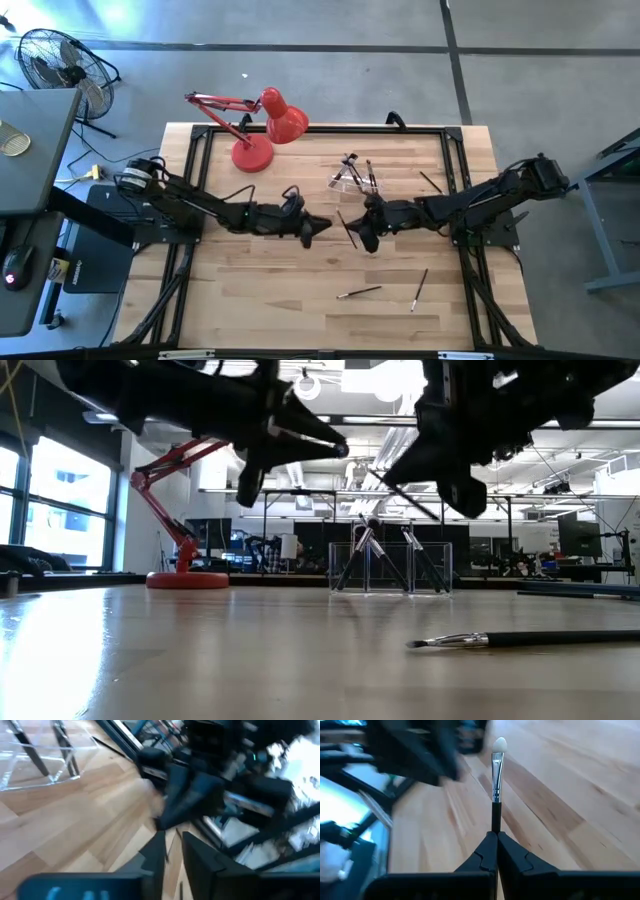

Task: Put items in baskets/containers
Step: Put the eyeshadow brush into the transparent organizer

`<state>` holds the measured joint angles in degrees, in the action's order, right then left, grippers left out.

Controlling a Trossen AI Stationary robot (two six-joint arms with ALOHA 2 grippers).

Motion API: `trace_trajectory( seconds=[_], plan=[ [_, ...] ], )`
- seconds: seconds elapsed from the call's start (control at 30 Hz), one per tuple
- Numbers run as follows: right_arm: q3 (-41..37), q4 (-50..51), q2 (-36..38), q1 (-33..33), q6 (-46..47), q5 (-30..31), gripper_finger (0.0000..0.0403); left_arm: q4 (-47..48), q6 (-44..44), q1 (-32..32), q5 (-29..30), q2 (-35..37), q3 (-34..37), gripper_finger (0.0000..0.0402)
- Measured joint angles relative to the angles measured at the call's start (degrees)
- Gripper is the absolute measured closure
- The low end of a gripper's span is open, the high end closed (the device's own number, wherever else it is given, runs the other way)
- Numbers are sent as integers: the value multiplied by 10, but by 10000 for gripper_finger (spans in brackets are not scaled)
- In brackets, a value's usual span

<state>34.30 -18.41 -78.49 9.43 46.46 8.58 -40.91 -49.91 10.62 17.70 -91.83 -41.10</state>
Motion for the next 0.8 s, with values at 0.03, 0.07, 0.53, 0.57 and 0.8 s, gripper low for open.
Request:
trace_trajectory(
  seconds=[0.03, 0.07, 0.53, 0.57, 0.8],
  plan=[
    [0, -8, 4, 0, 4, 1, 402, 3, -17, -7, -6, 0, -4, 326],
    [0, -15, 9, 0, 12, 4, 402, 4, -36, -14, -17, 0, -9, 316],
    [0, -101, 15, -1, 42, 50, 403, 46, -34, -36, -22, 0, -87, 277],
    [0, -101, 15, 0, 43, 52, 403, 57, -30, -38, -22, 0, -91, 277],
    [1, -101, 15, -1, 43, 56, 403, 103, -24, -39, -47, 0, -100, 277]
  ],
)
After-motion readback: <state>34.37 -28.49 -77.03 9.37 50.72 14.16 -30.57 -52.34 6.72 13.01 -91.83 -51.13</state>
